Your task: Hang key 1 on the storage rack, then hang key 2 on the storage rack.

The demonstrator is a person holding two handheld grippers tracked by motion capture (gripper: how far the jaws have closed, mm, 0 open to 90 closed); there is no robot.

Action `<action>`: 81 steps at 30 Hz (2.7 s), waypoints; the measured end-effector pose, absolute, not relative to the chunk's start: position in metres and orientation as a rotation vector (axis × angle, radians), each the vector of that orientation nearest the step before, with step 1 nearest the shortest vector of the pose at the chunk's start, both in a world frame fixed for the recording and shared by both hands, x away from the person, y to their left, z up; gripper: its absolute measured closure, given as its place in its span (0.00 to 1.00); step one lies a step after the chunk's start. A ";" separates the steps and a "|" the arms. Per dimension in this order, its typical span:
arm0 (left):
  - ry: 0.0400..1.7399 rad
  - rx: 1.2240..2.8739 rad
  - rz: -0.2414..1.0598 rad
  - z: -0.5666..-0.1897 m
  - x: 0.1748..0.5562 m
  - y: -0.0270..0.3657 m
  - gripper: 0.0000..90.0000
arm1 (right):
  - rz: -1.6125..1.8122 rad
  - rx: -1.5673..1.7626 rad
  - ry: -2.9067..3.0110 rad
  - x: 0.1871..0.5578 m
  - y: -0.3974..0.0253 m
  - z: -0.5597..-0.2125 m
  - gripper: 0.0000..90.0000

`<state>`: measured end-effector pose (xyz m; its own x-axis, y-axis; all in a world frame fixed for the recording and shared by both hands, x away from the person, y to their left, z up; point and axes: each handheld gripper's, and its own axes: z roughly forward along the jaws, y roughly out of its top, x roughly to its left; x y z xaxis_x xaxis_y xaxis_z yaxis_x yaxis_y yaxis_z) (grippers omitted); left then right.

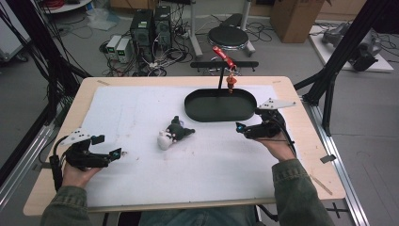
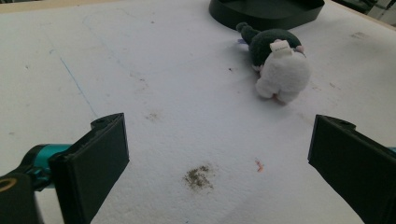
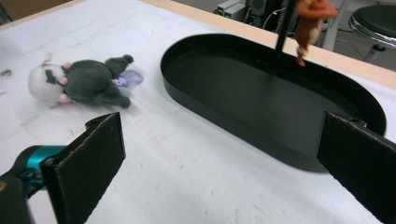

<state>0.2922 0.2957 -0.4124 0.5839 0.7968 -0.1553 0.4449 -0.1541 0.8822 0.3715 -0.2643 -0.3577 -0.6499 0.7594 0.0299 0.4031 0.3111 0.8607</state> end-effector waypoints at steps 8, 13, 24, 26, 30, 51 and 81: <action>0.991 1.782 0.436 -0.409 0.291 0.290 0.06 | 1.230 1.102 2.186 0.353 -0.290 -0.377 0.01; 0.972 1.772 0.411 -0.400 0.300 0.278 0.06 | 1.229 1.114 2.153 0.338 -0.304 -0.384 0.01; 0.925 1.855 0.382 -0.377 0.333 0.243 0.06 | 1.291 1.153 2.060 0.316 -0.330 -0.395 0.01; 0.922 1.872 0.373 -0.374 0.337 0.237 0.06 | 1.290 1.159 2.056 0.313 -0.333 -0.399 0.01; 0.913 1.906 0.393 -0.369 0.344 0.228 0.06 | 1.300 1.157 2.044 0.310 -0.340 -0.404 0.01; 0.929 2.127 0.247 -0.366 0.412 0.165 0.06 | 1.278 1.177 2.041 0.302 -0.355 -0.426 0.01; 0.820 2.557 -0.014 -0.409 0.438 0.093 0.09 | 1.291 1.176 2.041 0.302 -0.356 -0.428 0.01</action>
<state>0.4385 0.0934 -0.4091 0.8229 0.5497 -0.1439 0.5542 -0.7205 0.4169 0.3017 -0.3558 -0.4276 -0.5342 0.8428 0.0655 0.4201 0.1975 0.8857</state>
